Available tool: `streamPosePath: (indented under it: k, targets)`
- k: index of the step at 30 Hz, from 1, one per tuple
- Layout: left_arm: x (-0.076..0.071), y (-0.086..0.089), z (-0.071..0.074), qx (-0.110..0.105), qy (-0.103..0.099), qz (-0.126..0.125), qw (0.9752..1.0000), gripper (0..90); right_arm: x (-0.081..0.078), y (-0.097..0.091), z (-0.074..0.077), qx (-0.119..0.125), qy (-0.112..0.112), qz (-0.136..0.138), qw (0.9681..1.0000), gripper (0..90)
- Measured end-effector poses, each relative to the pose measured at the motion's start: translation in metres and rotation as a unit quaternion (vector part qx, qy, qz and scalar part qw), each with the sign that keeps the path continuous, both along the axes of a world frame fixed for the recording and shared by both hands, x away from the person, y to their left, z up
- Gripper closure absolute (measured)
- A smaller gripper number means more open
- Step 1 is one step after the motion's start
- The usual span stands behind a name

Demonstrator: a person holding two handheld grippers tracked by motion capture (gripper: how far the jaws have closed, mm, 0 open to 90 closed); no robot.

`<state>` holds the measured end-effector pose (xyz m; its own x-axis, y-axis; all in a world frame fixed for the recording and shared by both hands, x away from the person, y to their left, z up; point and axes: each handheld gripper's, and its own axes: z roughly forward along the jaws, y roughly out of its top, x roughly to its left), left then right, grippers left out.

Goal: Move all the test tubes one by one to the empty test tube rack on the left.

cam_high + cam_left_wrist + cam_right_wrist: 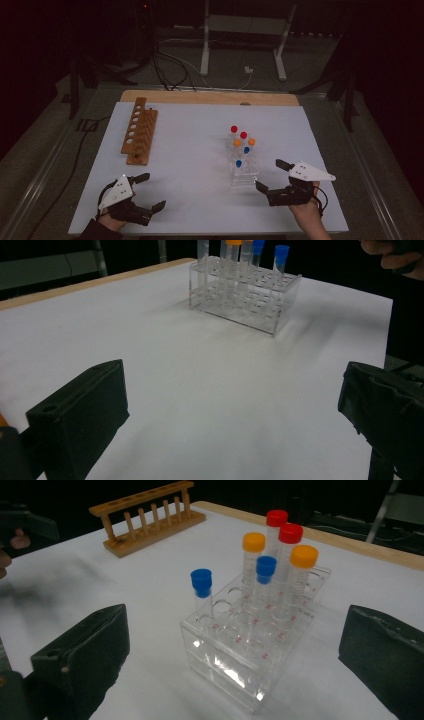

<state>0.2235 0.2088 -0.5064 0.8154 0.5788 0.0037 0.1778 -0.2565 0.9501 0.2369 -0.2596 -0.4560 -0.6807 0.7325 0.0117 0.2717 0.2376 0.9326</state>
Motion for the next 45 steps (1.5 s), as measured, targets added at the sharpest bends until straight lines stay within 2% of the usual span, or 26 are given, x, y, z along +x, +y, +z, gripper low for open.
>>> streamPosePath:
  k: [9, 17, 24, 25, 33, 45]
  targets:
    - [0.0, 0.0, 0.0, 0.002, 0.001, -0.002, 1.0, 0.5, 0.009, 0.009, 0.003, -0.001, 0.008, 0.022, 0.9997, 0.0]
    - [0.0, -0.001, 0.0, 0.002, 0.0, -0.004, 1.0, 0.5, 0.018, 0.017, 0.002, -0.001, 0.018, 0.031, 0.9994, 0.0]
    - [-0.001, 0.0, 0.0, 0.002, 0.0, -0.005, 1.0, 0.5, 0.025, 0.026, -0.001, -0.01, 0.031, 0.01, 0.9994, 15.2]
    - [-0.001, 0.0, 0.0, 0.002, 0.0, -0.006, 1.0, 0.5, 0.026, 0.027, -0.001, -0.011, 0.038, 0.014, 0.9991, 15.8]
    - [-0.001, -0.001, 0.0, 0.003, -0.001, -0.005, 1.0, 0.5, 0.033, 0.037, -0.006, -0.041, 0.058, 0.014, 0.9974, 39.5]
    - [-0.001, -0.001, 0.0, 0.003, -0.001, -0.007, 1.0, 0.5, 0.042, 0.049, -0.013, -0.071, 0.077, 0.013, 0.9944, 59.7]
